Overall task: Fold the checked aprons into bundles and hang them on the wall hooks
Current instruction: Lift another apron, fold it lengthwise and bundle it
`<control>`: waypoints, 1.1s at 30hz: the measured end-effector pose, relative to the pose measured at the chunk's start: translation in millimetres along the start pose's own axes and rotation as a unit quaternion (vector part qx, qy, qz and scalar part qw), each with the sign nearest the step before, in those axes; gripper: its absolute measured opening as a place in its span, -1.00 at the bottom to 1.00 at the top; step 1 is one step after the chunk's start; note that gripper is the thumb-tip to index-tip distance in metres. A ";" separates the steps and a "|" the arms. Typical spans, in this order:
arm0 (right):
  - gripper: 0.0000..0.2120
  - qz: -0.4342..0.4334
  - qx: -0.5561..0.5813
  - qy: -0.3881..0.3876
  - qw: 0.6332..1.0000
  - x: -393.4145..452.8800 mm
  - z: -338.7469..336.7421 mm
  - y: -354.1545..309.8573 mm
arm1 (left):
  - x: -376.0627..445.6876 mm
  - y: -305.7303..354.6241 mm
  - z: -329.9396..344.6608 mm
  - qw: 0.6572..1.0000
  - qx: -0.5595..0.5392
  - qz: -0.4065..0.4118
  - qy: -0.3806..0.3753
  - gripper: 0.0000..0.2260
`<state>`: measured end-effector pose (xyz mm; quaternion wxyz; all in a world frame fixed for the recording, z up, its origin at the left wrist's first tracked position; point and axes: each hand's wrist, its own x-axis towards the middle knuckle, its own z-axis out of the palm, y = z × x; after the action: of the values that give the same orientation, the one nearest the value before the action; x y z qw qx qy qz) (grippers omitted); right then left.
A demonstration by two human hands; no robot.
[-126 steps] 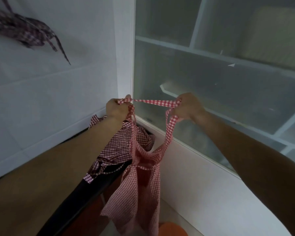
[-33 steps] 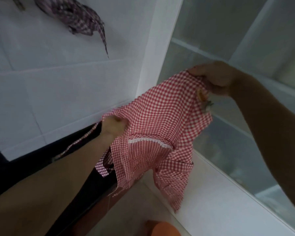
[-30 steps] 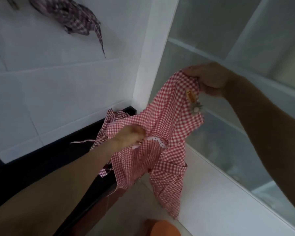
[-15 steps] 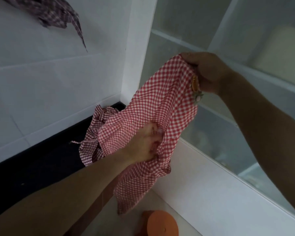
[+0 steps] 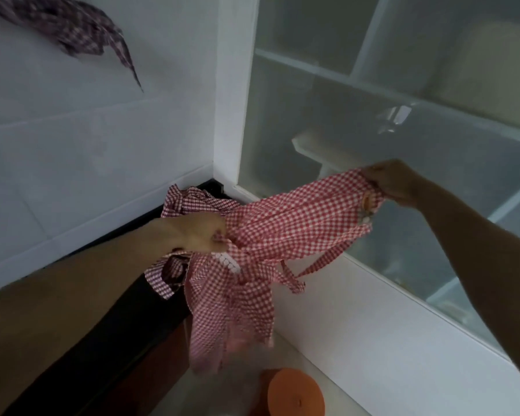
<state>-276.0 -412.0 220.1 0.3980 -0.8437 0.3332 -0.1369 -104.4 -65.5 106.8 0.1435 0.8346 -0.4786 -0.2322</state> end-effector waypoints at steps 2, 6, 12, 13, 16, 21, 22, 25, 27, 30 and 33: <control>-0.77 0.029 0.019 0.018 0.999 9.8 11.8 28.6 | -4.7 1.8 -14.9 0.988 -0.082 -0.013 0.128 -0.80; -0.66 0.040 0.048 0.041 0.997 24.8 31.2 41.3 | -11.4 3.3 -27.3 0.976 -0.090 0.000 0.197 -0.70; -0.64 -0.004 -0.012 0.012 1.000 41.5 41.4 21.6 | -22.7 4.7 -27.1 0.943 -0.170 -0.011 0.285 -0.46; -0.65 -0.012 -0.024 0.018 0.999 44.1 43.9 19.0 | -25.8 5.2 -28.9 0.953 -0.184 -0.049 0.235 -0.43; -0.65 -0.055 -0.036 0.033 0.997 49.6 50.6 14.1 | -34.1 2.7 -21.0 0.988 -0.125 -0.089 -0.028 -0.30; -0.67 -0.086 -0.009 0.018 0.996 61.0 56.9 -0.6 | -35.8 -13.4 -11.3 0.975 -0.182 -0.110 0.071 -0.54; -0.67 -0.085 -0.002 0.015 0.996 65.6 56.9 -1.6 | -38.5 -19.1 -11.5 0.962 -0.217 -0.127 0.103 -0.59; -0.79 -0.069 0.030 -0.052 0.996 70.1 62.4 -5.6 | -47.8 -42.3 -14.1 0.945 -0.210 -0.192 0.160 -0.72; -0.86 -0.077 0.019 -0.107 0.991 67.6 72.6 -14.0 | -55.7 -53.6 -23.5 0.943 -0.086 -0.232 0.221 -0.66; -0.85 -0.096 0.008 -0.140 0.985 72.6 95.0 -33.2 | -76.0 -54.3 -63.1 0.890 0.019 -0.293 0.349 -0.60; -0.74 -0.107 0.033 -0.202 0.973 75.9 122.2 -63.7 | -109.6 -45.8 -125.3 0.786 0.083 -0.328 0.517 -0.53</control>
<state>-130.3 -362.7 187.3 0.4679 -0.8710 0.1492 -0.0165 -52.7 54.4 219.7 0.2150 0.9452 -0.0476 0.2410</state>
